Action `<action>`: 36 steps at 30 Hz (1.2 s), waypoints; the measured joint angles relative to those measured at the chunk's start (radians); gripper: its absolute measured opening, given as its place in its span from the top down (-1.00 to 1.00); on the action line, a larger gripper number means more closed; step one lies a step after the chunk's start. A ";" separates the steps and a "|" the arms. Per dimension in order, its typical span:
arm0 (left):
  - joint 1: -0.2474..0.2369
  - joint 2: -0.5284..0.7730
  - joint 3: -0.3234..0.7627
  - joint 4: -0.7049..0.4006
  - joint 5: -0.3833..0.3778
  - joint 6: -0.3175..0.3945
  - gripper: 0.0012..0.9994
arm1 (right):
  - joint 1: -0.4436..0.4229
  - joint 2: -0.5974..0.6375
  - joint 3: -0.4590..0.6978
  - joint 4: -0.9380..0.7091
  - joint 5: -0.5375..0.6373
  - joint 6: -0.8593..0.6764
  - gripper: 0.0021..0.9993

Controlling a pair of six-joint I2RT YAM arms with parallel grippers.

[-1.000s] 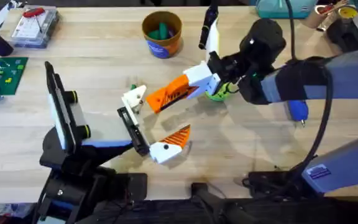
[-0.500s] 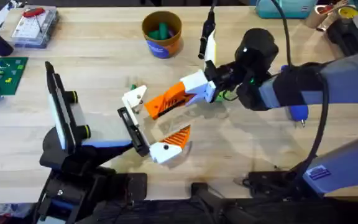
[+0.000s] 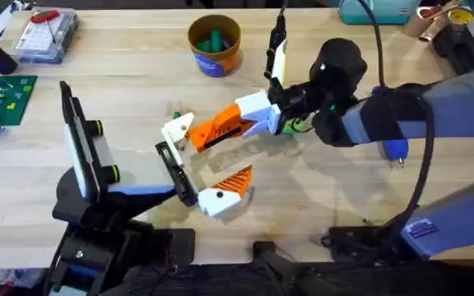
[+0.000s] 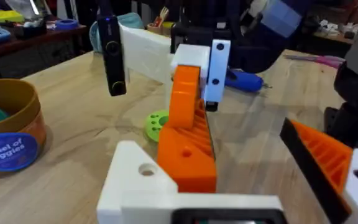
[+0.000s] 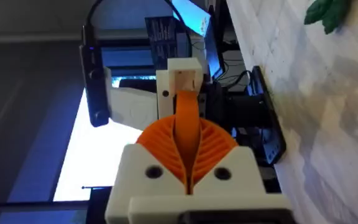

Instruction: Pick up the gripper from the table and insert it into the empty holder that is missing its gripper. Then pick up a screw, insert it into the mounting hole, and use the screwdriver to tighten it. Finally, clean up the table by picking up the vegetable and placing it into the bucket.

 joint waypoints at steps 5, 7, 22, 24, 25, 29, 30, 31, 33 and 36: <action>0.000 0.000 0.000 0.000 0.000 0.000 -0.98 | 0.000 0.000 0.000 0.006 0.001 0.000 0.97; 0.000 0.000 0.000 0.000 0.001 0.000 -0.98 | 0.000 0.000 0.000 0.022 0.003 0.001 0.97; 0.000 0.000 0.000 0.000 0.001 0.000 -0.98 | 0.010 0.000 0.000 0.033 0.027 -0.001 0.97; 0.000 0.000 0.000 0.000 0.000 0.000 -0.98 | 0.017 0.000 0.000 0.033 0.038 -0.001 0.97; 0.000 0.000 0.000 0.000 -0.001 0.000 -0.98 | 0.021 0.000 0.000 0.033 0.044 -0.001 0.97; 0.000 0.000 0.000 0.000 -0.008 0.000 -0.98 | 0.031 0.000 0.000 0.021 0.067 -0.001 0.97; 0.001 0.000 0.000 0.000 -0.010 -0.002 -0.98 | 0.033 0.000 0.000 0.013 0.072 -0.002 0.97; 0.001 0.000 0.000 0.000 -0.011 -0.005 -0.98 | 0.034 0.000 0.000 0.005 0.077 -0.003 0.97; 0.003 0.000 0.000 -0.001 -0.012 -0.010 -0.98 | 0.035 0.000 0.000 -0.012 0.083 -0.009 0.97; 0.003 0.000 0.000 -0.001 -0.015 -0.021 -0.98 | 0.036 0.000 0.000 -0.029 0.088 -0.027 0.97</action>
